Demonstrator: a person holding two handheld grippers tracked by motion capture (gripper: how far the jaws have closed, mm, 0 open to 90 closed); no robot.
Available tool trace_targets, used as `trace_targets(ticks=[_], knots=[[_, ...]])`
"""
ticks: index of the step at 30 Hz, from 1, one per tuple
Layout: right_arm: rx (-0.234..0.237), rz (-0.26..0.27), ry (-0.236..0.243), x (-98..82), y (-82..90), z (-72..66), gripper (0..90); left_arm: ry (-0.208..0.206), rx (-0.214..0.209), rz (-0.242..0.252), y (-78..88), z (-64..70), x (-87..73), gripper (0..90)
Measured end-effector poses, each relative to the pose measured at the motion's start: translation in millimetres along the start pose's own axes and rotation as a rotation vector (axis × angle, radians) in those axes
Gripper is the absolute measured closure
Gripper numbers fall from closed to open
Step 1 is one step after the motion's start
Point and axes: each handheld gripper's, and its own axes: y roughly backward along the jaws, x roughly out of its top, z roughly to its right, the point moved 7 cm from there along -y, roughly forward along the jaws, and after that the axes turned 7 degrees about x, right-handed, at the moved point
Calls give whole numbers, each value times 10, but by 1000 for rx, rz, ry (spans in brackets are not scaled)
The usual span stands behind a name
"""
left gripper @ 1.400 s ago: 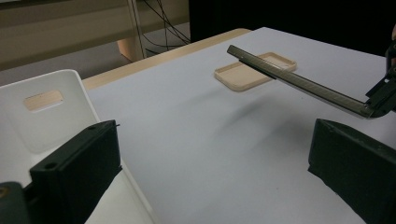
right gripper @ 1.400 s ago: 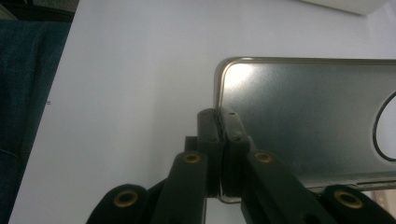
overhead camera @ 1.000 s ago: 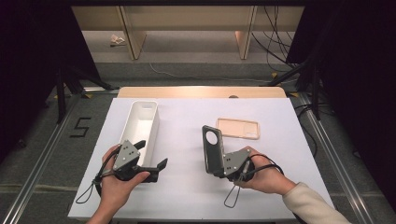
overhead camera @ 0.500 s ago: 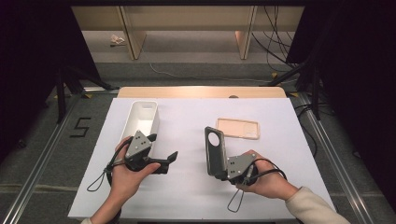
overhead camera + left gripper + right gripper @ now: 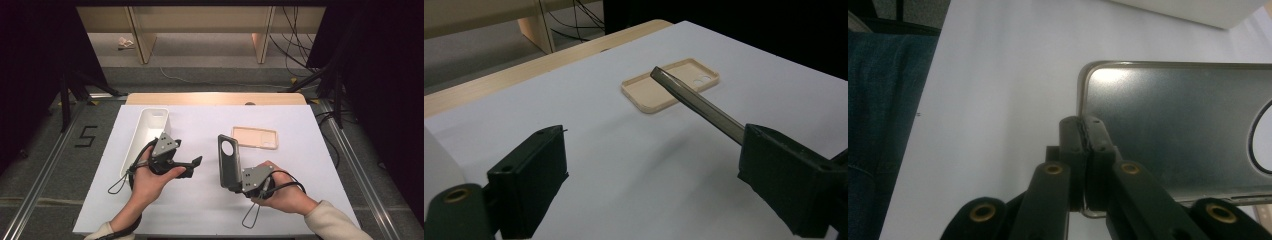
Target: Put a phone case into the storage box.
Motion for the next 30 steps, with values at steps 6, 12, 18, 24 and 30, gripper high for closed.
trace_targets(ticks=[6,12,18,24,30], knots=[[4,0,6,19,-13,-13,895,6,-9,-19,-117,69,81,146],[4,6,9,35,-21,-20,895,24,-33,-62,-251,114,164,158],[9,9,19,53,-36,-33,895,16,-44,-90,-358,154,234,164],[12,8,26,70,-56,-44,896,38,-54,-130,-481,178,241,191],[15,9,33,94,-67,-59,896,74,-66,-169,-595,198,209,240]])
